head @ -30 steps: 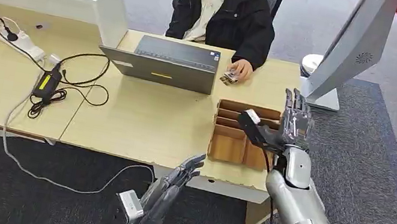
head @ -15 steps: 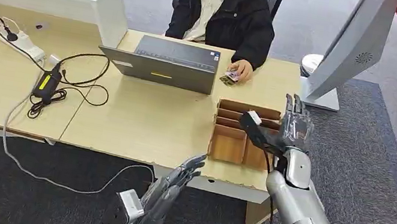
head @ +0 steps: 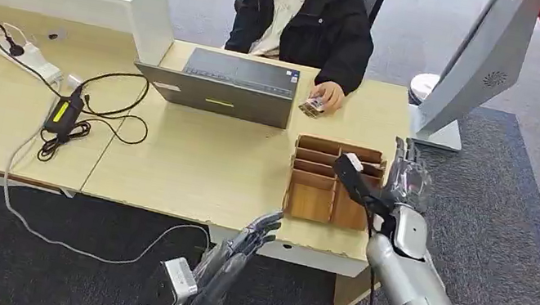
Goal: Pass the card to the sensor for recognition and then transmit it.
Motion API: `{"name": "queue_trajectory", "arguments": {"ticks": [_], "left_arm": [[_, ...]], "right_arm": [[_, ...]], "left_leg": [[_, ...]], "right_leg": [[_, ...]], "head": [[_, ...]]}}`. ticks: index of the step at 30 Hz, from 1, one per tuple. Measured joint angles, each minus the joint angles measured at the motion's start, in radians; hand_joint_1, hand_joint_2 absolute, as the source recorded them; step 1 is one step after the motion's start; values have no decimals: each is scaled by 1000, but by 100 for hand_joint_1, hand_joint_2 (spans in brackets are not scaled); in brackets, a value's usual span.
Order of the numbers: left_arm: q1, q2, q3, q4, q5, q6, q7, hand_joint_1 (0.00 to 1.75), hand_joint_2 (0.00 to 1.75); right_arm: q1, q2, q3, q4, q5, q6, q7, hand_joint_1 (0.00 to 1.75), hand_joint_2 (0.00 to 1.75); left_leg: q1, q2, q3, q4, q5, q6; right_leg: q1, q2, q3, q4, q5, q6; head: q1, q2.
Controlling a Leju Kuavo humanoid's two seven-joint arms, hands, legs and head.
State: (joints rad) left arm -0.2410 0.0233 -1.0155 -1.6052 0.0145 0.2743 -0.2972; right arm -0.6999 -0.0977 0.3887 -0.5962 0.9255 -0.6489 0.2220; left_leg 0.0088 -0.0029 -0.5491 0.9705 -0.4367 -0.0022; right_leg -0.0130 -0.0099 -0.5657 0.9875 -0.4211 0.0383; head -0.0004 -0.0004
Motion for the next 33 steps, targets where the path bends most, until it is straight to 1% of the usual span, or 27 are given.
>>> {"name": "queue_trajectory", "arguments": {"ticks": [11, 17, 22, 33], "left_arm": [[0, 0, 0, -4, -3, -6, 4, 0, 0], [0, 0, 0, -5, -3, -9, 4, 0, 0], [2, 0, 0, -6, -7, -20, 2, 0, 0], [5, 0, 0, -6, -7, -23, 0, 0, 0]], "right_arm": [[-1, -4, 31, 0, -25, -2, 0, 0, 175], [-2, -4, 35, 0, -25, -2, 0, 0, 175], [-10, 0, 62, -8, -58, -2, -15, 0, 175], [-16, 11, 88, -11, -57, 1, -20, 0, 175]], "left_leg": [[0, 0, 0, 0, 0, 0], [0, 0, 0, 0, 0, 0], [0, 0, 0, 0, 0, 0], [0, 0, 0, 0, 0, 0]], "right_leg": [[0, 0, 0, 0, 0, 0], [0, 0, 0, 0, 0, 0], [0, 0, 0, 0, 0, 0], [0, 0, 0, 0, 0, 0]], "head": [[0, 0], [0, 0], [0, 0], [0, 0]]}}
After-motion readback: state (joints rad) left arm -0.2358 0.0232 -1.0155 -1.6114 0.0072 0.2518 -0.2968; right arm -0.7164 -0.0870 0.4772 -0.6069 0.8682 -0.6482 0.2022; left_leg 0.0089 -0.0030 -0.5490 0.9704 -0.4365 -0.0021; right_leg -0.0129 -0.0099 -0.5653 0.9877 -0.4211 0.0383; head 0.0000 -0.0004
